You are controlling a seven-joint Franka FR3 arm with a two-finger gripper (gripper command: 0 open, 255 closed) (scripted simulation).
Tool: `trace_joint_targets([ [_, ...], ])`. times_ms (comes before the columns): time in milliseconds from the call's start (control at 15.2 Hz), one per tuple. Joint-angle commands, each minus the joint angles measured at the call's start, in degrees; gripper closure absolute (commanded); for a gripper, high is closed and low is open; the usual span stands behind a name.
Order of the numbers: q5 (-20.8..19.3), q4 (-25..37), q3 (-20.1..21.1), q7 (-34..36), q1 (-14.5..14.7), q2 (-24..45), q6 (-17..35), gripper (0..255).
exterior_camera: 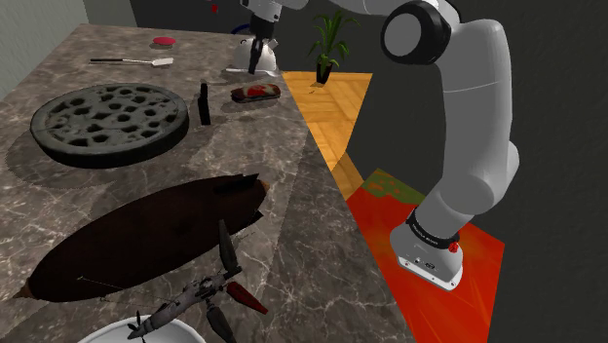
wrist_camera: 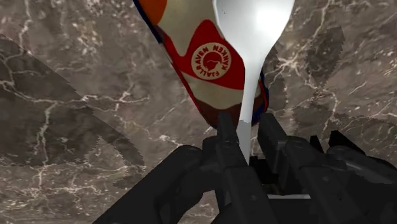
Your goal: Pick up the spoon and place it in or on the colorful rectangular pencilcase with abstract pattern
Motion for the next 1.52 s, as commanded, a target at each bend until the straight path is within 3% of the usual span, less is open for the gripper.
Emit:
trace_joint_targets([
  [0,0.1,-1.5,0.0,-0.3,0.0,0.0,1.5,255],
  [462,0.5,-6.0,0.1,-1.5,0.1,0.9,6.8,255],
  [990,0.5,-6.0,0.1,-1.5,0.1,0.9,6.7,255],
  [1056,0.5,-6.0,0.1,-1.5,0.1,0.9,6.7,0],
  [1452,0.4,-5.0,0.0,-1.5,-0.1,0.3,5.2,0],
])
